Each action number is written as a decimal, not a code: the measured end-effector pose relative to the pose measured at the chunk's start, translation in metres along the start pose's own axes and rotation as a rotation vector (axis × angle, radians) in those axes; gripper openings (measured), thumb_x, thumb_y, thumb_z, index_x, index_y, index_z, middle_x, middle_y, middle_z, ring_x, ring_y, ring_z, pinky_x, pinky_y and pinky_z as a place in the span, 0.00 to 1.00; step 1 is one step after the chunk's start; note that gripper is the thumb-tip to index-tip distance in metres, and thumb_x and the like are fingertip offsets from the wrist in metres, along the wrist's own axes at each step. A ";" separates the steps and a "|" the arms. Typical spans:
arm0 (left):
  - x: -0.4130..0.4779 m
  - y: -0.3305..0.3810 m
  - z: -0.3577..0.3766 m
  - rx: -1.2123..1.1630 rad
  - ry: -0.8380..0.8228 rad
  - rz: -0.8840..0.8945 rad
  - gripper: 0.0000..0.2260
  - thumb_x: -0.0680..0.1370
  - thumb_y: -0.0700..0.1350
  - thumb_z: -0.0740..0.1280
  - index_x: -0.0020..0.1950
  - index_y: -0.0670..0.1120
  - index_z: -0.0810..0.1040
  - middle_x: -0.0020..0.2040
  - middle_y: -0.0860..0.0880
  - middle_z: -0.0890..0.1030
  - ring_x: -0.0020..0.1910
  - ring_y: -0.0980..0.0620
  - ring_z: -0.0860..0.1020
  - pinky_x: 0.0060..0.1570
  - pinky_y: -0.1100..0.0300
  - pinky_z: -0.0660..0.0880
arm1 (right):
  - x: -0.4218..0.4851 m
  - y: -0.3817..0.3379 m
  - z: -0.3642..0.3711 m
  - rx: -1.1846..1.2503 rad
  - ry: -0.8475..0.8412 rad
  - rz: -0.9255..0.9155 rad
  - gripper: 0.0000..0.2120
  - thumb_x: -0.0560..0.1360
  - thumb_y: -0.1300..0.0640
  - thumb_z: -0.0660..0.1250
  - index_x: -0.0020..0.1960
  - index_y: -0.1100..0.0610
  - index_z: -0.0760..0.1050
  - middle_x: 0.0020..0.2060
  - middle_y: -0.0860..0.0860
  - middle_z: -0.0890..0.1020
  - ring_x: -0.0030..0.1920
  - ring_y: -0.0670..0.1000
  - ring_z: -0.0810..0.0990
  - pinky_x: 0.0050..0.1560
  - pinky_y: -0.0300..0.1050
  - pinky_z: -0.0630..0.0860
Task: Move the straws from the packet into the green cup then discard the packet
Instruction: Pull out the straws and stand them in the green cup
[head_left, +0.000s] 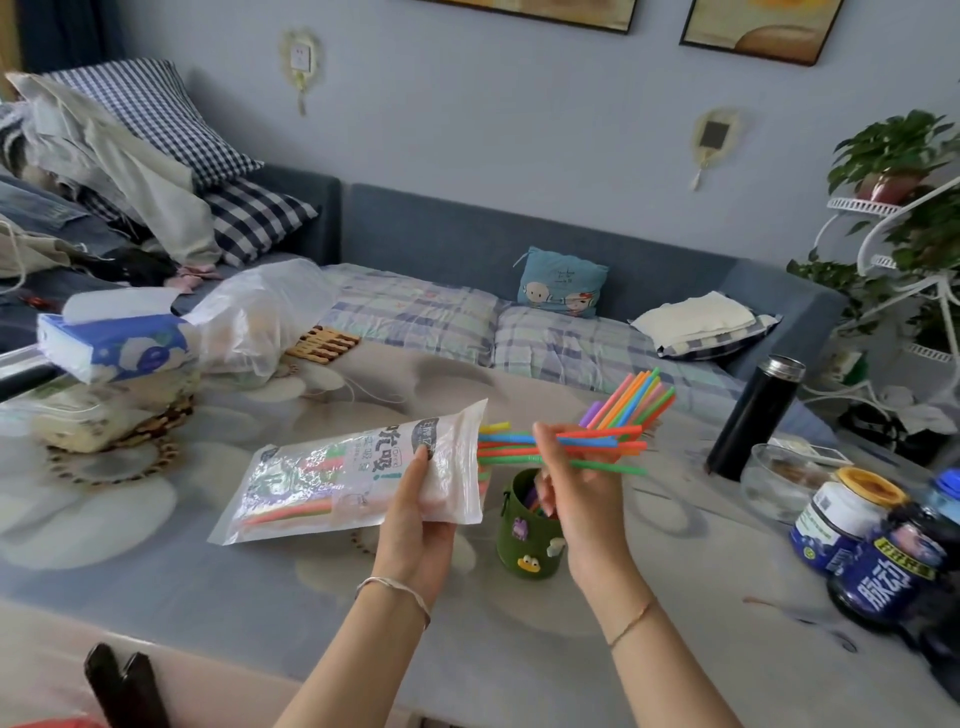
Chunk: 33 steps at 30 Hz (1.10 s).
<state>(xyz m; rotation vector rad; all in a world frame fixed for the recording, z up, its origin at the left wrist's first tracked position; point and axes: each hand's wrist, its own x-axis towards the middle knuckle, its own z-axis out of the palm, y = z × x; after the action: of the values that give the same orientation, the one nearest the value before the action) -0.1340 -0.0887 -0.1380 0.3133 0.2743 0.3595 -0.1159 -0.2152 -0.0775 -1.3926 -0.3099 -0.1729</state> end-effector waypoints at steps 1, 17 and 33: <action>0.000 -0.001 0.000 0.002 -0.011 -0.002 0.28 0.75 0.43 0.68 0.74 0.41 0.68 0.69 0.41 0.76 0.62 0.45 0.78 0.40 0.54 0.83 | 0.000 0.001 0.002 -0.059 -0.013 0.017 0.06 0.75 0.56 0.67 0.44 0.58 0.75 0.20 0.46 0.69 0.20 0.45 0.66 0.20 0.35 0.64; 0.005 -0.003 -0.004 -0.006 -0.011 -0.010 0.32 0.71 0.44 0.72 0.74 0.43 0.68 0.67 0.42 0.79 0.63 0.45 0.78 0.48 0.48 0.83 | 0.004 -0.003 -0.002 -0.123 0.062 0.070 0.09 0.76 0.52 0.64 0.42 0.56 0.75 0.26 0.48 0.70 0.22 0.41 0.69 0.23 0.31 0.65; 0.000 0.003 -0.003 0.064 -0.010 -0.005 0.20 0.79 0.41 0.65 0.71 0.43 0.70 0.66 0.43 0.78 0.65 0.43 0.77 0.51 0.49 0.81 | 0.006 -0.016 -0.011 -0.134 -0.050 -0.012 0.11 0.78 0.57 0.62 0.41 0.62 0.76 0.24 0.43 0.77 0.20 0.42 0.70 0.21 0.29 0.64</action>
<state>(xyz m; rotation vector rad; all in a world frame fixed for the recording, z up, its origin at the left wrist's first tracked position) -0.1363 -0.0855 -0.1399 0.3775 0.2767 0.3446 -0.1139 -0.2283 -0.0619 -1.5302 -0.3534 -0.1714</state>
